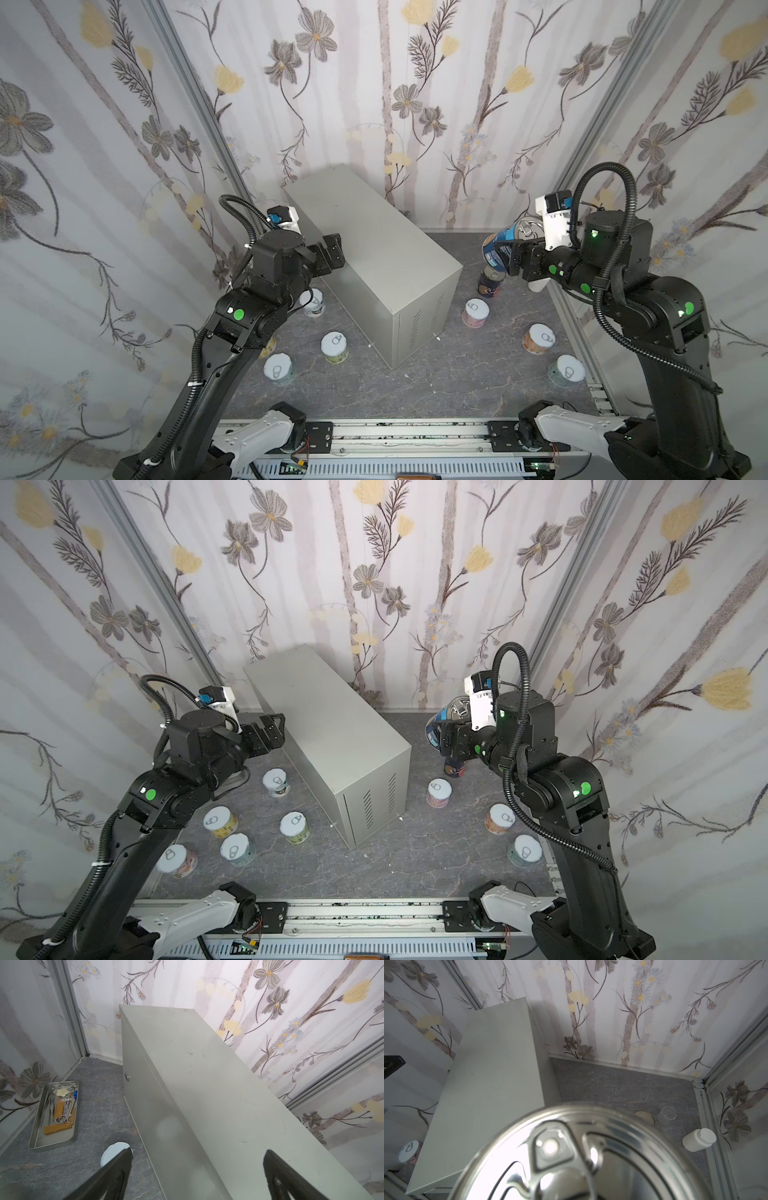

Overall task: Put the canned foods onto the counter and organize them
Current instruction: 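Lift the blue-labelled can with the right gripper toward the cabinet top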

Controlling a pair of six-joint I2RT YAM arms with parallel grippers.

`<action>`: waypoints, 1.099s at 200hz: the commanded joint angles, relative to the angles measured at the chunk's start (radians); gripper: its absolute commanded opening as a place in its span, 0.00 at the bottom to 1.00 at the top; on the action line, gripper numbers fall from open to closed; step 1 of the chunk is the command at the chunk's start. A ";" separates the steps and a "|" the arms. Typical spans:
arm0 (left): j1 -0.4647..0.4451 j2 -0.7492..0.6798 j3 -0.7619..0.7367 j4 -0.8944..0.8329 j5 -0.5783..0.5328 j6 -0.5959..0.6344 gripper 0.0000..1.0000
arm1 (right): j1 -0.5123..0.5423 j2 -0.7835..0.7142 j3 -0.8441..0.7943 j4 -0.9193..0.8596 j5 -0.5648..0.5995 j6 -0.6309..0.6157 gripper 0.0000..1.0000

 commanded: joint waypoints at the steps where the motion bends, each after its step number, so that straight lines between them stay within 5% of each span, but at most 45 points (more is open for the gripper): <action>1: -0.018 0.028 0.036 -0.017 -0.044 0.023 1.00 | 0.032 0.061 0.110 0.041 0.020 -0.034 0.43; 186: -0.133 0.044 -0.010 -0.078 -0.172 0.058 1.00 | 0.300 0.514 0.449 -0.034 -0.021 -0.098 0.45; 220: -0.141 0.042 -0.023 -0.078 -0.170 0.055 1.00 | 0.320 0.550 0.452 -0.039 -0.033 -0.108 0.54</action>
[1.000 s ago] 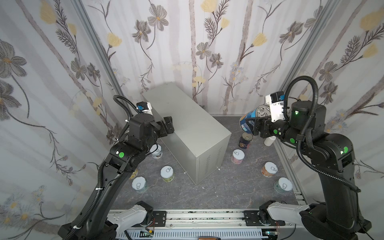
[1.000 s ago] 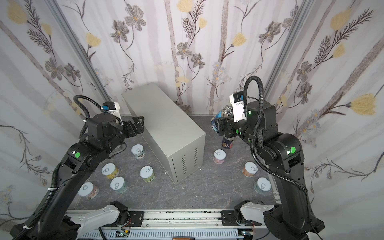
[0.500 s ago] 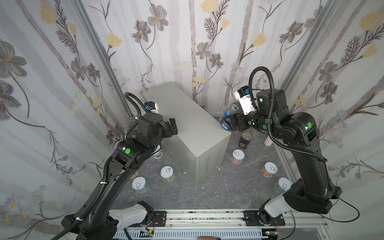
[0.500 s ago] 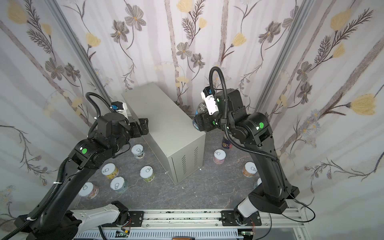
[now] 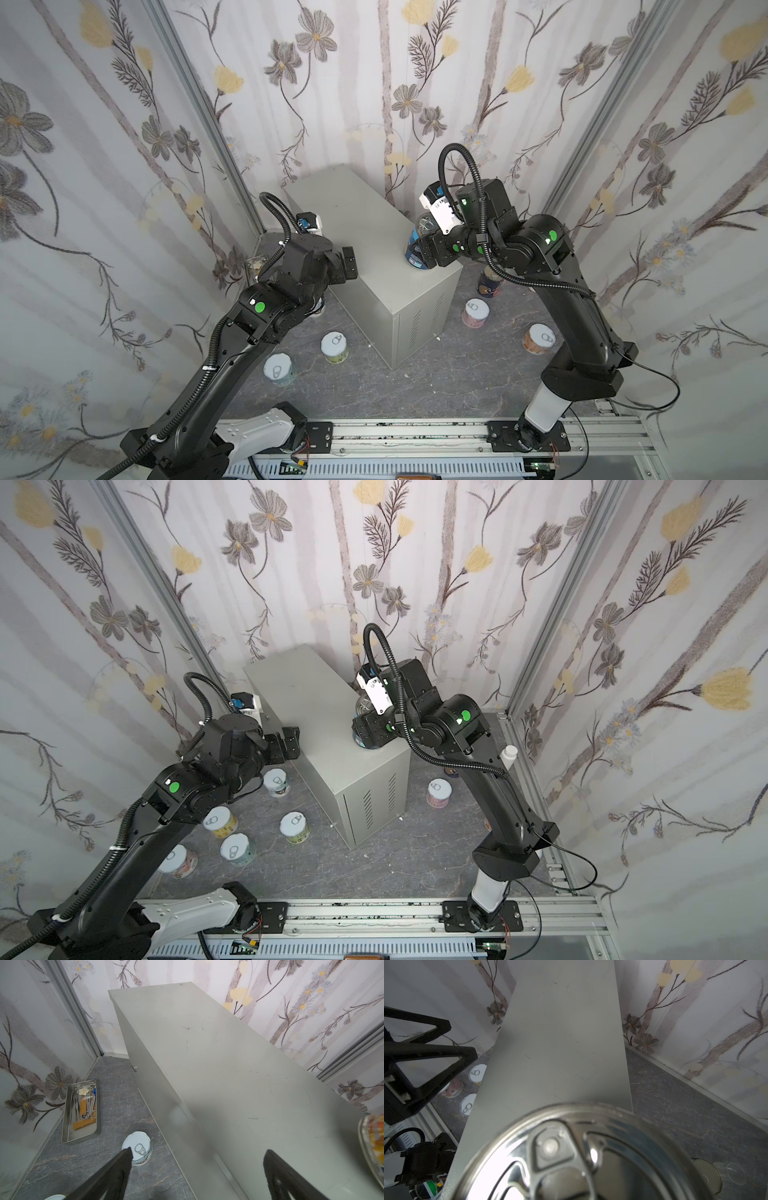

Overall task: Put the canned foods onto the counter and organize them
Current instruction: 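Lift the blue-labelled can with the right gripper toward the cabinet top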

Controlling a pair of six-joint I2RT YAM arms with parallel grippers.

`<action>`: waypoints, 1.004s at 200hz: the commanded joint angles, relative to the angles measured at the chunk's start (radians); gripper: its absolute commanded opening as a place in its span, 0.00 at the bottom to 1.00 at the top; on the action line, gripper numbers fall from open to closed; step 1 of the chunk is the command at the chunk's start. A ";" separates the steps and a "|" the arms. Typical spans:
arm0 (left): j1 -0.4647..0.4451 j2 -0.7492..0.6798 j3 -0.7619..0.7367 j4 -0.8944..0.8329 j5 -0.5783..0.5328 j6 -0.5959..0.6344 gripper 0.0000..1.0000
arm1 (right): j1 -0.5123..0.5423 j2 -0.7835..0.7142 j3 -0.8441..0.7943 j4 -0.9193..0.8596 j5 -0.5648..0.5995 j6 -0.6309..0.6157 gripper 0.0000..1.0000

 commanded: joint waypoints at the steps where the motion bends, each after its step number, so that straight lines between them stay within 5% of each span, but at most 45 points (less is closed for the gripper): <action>1: -0.004 -0.003 -0.010 0.003 -0.017 -0.001 1.00 | 0.010 0.020 0.011 0.084 -0.025 -0.017 0.55; 119: -0.016 -0.011 -0.028 0.005 0.035 -0.005 1.00 | 0.015 0.110 0.011 0.137 -0.071 -0.054 0.96; 201: -0.014 -0.063 -0.047 0.017 0.091 0.048 1.00 | 0.014 0.190 0.012 0.266 -0.116 -0.013 0.90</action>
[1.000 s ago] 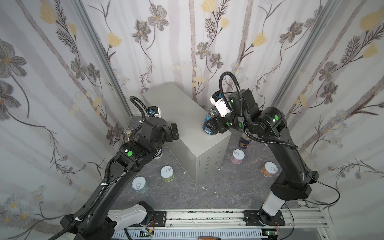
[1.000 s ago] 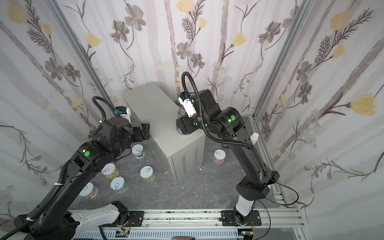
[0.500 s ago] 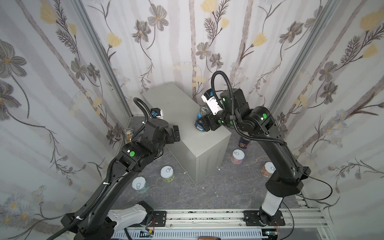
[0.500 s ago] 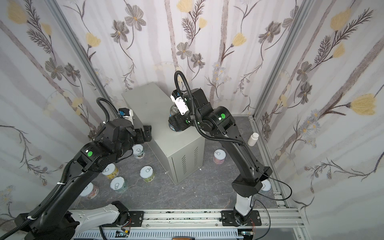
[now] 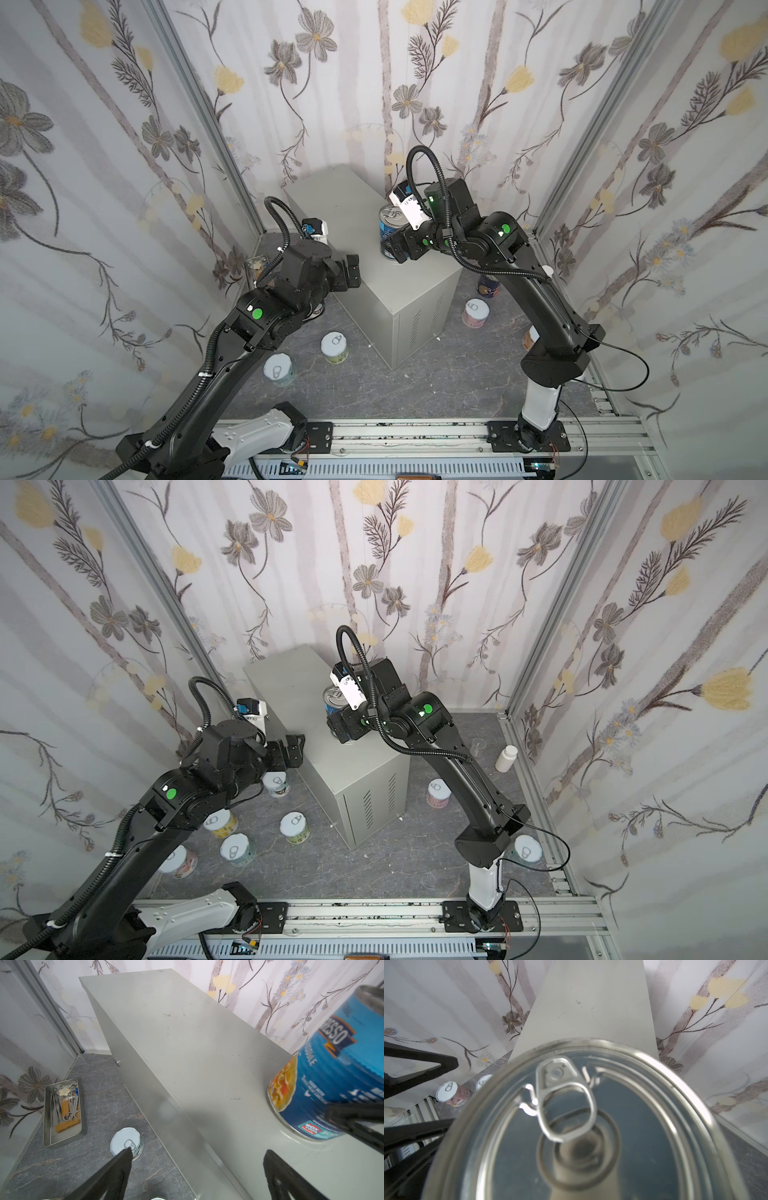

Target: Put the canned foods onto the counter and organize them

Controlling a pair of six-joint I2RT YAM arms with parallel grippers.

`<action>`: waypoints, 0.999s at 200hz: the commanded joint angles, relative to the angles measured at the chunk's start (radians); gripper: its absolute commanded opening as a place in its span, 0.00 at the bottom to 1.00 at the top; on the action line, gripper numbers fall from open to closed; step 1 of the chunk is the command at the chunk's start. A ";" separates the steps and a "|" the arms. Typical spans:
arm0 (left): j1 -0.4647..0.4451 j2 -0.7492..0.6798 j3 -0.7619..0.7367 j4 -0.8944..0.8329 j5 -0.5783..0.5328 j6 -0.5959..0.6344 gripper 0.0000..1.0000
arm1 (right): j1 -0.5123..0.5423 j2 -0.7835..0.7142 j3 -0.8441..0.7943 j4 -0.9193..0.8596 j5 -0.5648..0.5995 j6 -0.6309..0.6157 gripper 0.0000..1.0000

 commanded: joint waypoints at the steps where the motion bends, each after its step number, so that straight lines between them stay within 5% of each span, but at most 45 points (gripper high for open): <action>1: 0.002 -0.019 -0.010 0.016 0.001 0.023 1.00 | 0.001 0.045 0.000 0.080 -0.037 0.028 0.89; 43: 0.001 -0.040 -0.040 0.021 0.010 0.029 1.00 | 0.001 0.125 -0.002 0.175 -0.052 0.040 0.88; 91: 0.001 -0.045 -0.054 0.068 0.016 0.072 1.00 | -0.015 0.135 -0.001 0.236 -0.083 0.037 0.99; 200: -0.001 -0.043 -0.086 0.321 0.232 0.264 1.00 | -0.056 -0.158 -0.099 0.213 -0.057 0.006 1.00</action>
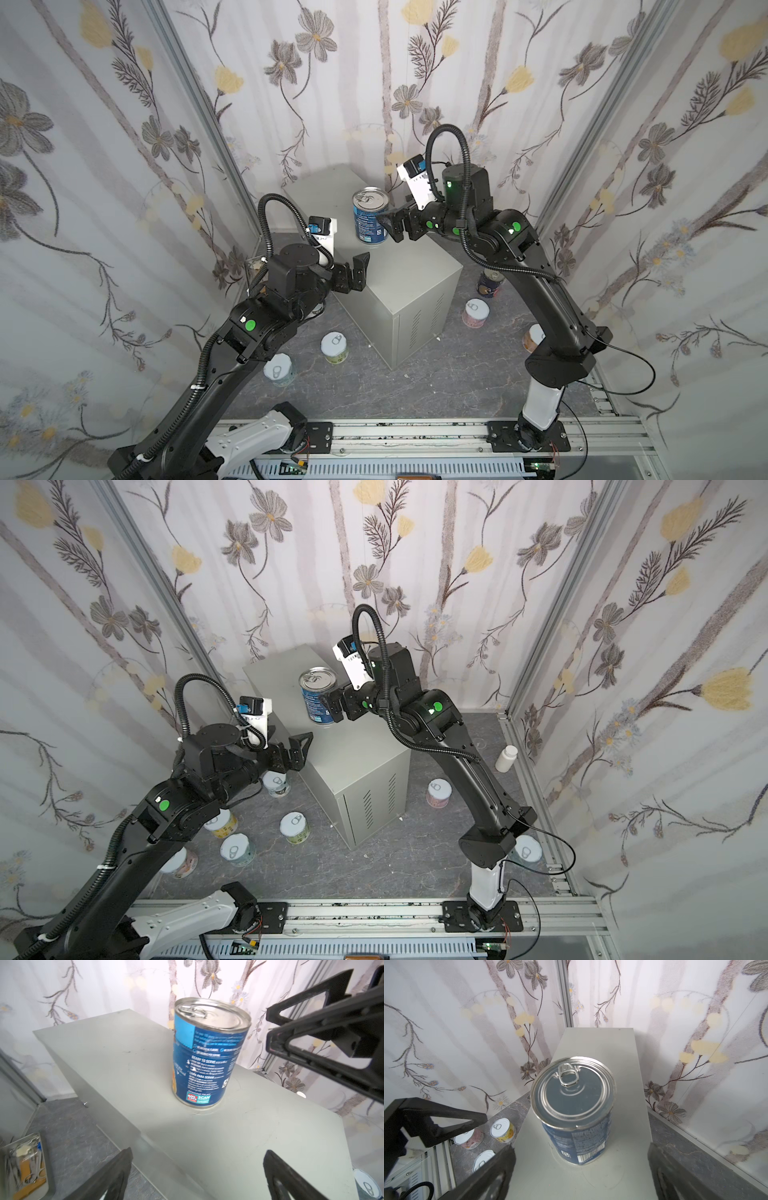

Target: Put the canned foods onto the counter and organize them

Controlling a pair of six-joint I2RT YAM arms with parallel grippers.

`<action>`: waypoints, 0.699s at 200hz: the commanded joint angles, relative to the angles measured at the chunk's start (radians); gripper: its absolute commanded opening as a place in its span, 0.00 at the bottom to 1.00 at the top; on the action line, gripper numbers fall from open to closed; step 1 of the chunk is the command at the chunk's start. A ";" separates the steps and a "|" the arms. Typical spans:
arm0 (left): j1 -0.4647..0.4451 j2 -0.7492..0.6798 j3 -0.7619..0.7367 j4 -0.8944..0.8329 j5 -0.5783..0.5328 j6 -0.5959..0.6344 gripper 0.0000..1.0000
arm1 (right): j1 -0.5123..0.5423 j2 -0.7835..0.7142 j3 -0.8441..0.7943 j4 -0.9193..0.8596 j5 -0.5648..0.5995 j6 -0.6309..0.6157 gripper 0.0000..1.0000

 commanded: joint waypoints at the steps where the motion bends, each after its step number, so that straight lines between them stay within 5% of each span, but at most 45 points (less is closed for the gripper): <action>1: 0.000 0.011 -0.012 0.101 0.057 0.069 1.00 | -0.008 -0.088 -0.075 0.002 0.025 -0.015 1.00; 67: 0.002 0.153 0.048 0.159 0.030 0.108 1.00 | -0.048 -0.634 -0.773 0.449 0.031 0.072 1.00; 140: 0.033 0.271 0.095 0.255 -0.016 0.118 1.00 | -0.085 -0.893 -1.081 0.565 0.050 0.090 1.00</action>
